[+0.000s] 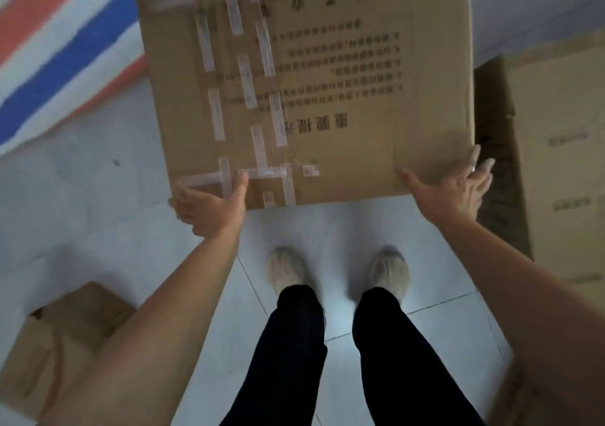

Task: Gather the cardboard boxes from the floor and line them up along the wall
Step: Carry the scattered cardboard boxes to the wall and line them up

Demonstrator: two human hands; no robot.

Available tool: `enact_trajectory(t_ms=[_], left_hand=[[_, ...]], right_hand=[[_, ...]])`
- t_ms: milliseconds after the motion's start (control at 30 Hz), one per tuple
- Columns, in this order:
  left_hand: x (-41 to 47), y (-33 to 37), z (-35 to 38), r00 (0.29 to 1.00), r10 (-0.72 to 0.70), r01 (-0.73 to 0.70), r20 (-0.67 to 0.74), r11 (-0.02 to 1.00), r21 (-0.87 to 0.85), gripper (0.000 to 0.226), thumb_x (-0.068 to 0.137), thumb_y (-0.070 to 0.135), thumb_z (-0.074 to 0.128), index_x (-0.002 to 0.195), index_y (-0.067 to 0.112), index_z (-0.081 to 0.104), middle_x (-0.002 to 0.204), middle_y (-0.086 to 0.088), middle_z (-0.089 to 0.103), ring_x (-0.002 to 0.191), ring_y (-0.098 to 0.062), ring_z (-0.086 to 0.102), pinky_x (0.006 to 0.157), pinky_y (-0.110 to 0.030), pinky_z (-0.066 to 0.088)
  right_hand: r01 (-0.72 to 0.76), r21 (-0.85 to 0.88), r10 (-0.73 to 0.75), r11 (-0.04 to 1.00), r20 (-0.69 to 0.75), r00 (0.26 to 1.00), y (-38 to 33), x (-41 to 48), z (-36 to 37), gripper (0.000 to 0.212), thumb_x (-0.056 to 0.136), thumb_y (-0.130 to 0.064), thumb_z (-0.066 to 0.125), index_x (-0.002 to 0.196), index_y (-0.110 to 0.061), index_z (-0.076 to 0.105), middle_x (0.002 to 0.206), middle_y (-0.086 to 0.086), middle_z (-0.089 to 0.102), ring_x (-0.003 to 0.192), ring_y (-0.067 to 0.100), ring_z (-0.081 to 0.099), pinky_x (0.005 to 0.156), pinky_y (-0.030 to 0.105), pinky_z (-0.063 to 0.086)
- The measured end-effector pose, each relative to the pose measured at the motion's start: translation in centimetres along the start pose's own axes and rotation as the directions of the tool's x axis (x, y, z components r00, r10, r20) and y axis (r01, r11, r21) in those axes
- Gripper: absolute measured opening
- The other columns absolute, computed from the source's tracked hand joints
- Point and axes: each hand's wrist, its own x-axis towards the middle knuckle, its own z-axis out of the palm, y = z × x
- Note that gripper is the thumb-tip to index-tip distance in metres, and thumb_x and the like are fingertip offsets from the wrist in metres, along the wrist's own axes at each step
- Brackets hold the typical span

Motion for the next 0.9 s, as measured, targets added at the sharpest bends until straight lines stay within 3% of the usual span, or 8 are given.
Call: enact_trajectory(t_ms=[100, 233, 333, 467, 633, 800, 900], left_hand=[[0.7, -0.8, 1.5, 0.995, -0.102, 0.100, -0.014, 0.989, -0.112, 0.137, 0.063, 0.078, 0.071, 0.156, 0.016, -0.008, 0.165, -0.011, -0.005, 0.151, -0.032, 0.003, 0.117, -0.055, 0.020], [2.8, -1.3, 1.4, 0.992, -0.105, 0.096, -0.076, 0.989, -0.113, 0.150, 0.048, 0.081, 0.077, 0.156, 0.025, -0.009, 0.165, -0.012, -0.003, 0.152, -0.030, 0.003, 0.117, -0.058, 0.020], [4.5, -1.6, 0.7, 0.995, -0.097, 0.089, -0.039, 0.981, -0.175, 0.152, 0.044, 0.073, 0.085, 0.156, 0.030, -0.008, 0.164, -0.014, 0.006, 0.152, -0.028, 0.007, 0.117, -0.056, 0.025], [4.7, -2.0, -0.6, 0.997, -0.060, 0.052, -0.041, 0.983, -0.176, 0.141, 0.050, 0.071, 0.085, 0.157, 0.028, 0.004, 0.160, -0.011, 0.021, 0.147, -0.031, 0.021, 0.113, -0.053, 0.033], [3.2, -2.0, -4.9, 0.996, 0.029, -0.041, -0.087, 0.990, -0.136, 0.126, 0.059, 0.077, 0.074, 0.155, 0.023, 0.015, 0.158, -0.009, 0.023, 0.146, -0.031, 0.019, 0.114, -0.052, 0.031], [0.1, -0.5, -9.9, 0.998, -0.065, 0.067, 0.016, 0.987, -0.148, 0.115, 0.066, 0.081, 0.064, 0.154, 0.020, 0.023, 0.154, -0.013, 0.029, 0.144, -0.034, 0.023, 0.117, -0.050, 0.026], [1.2, -1.2, -9.3, 0.965, -0.029, 0.065, 0.261, 0.989, -0.130, 0.098, 0.068, 0.090, 0.040, 0.142, 0.027, 0.045, 0.148, -0.013, 0.046, 0.135, -0.037, 0.042, 0.111, -0.056, 0.034]], right_hand=[[-0.017, 0.156, 0.015, 0.988, 0.016, 1.000, 1.3, 1.7, 1.1, 0.141, 0.064, -0.075, 0.075, 0.159, -0.018, -0.012, 0.166, 0.013, 0.001, 0.153, 0.032, 0.001, 0.123, 0.052, 0.014], [-0.054, 0.242, 0.046, 0.969, 0.042, 0.998, 2.0, 2.7, 1.2, 0.148, 0.057, -0.073, 0.082, 0.159, -0.021, -0.012, 0.163, 0.009, 0.011, 0.151, 0.031, 0.014, 0.121, 0.051, 0.021], [-0.091, 0.304, 0.075, 0.948, 0.064, 0.995, 1.8, 2.9, 1.1, 0.150, 0.052, -0.071, 0.086, 0.159, -0.023, -0.007, 0.160, 0.008, 0.017, 0.148, 0.030, 0.023, 0.120, 0.053, 0.026], [-0.073, 0.333, 0.089, 0.940, -0.033, 0.996, 1.3, 1.9, 0.5, 0.134, 0.057, -0.067, 0.086, 0.157, -0.016, 0.014, 0.151, 0.007, 0.035, 0.140, 0.027, 0.037, 0.117, 0.044, 0.033], [-0.011, 0.383, 0.121, 0.924, -0.265, 0.957, -1.2, -1.7, -3.3, 0.105, 0.072, -0.074, 0.069, 0.150, -0.011, 0.036, 0.146, 0.006, 0.044, 0.139, 0.026, 0.038, 0.117, 0.035, 0.025], [0.219, 0.294, -0.051, 0.930, -0.488, 0.872, -5.8, -6.0, -11.2, 0.080, 0.074, -0.070, 0.063, 0.135, -0.020, 0.056, 0.130, 0.004, 0.056, 0.127, 0.026, 0.045, 0.112, 0.040, 0.030], [0.450, 0.256, -0.225, 0.856, -0.598, 0.769, -8.8, -8.8, -14.2, 0.061, 0.073, -0.058, 0.069, 0.118, -0.018, 0.063, 0.115, 0.009, 0.058, 0.110, 0.028, 0.053, 0.099, 0.046, 0.042]])
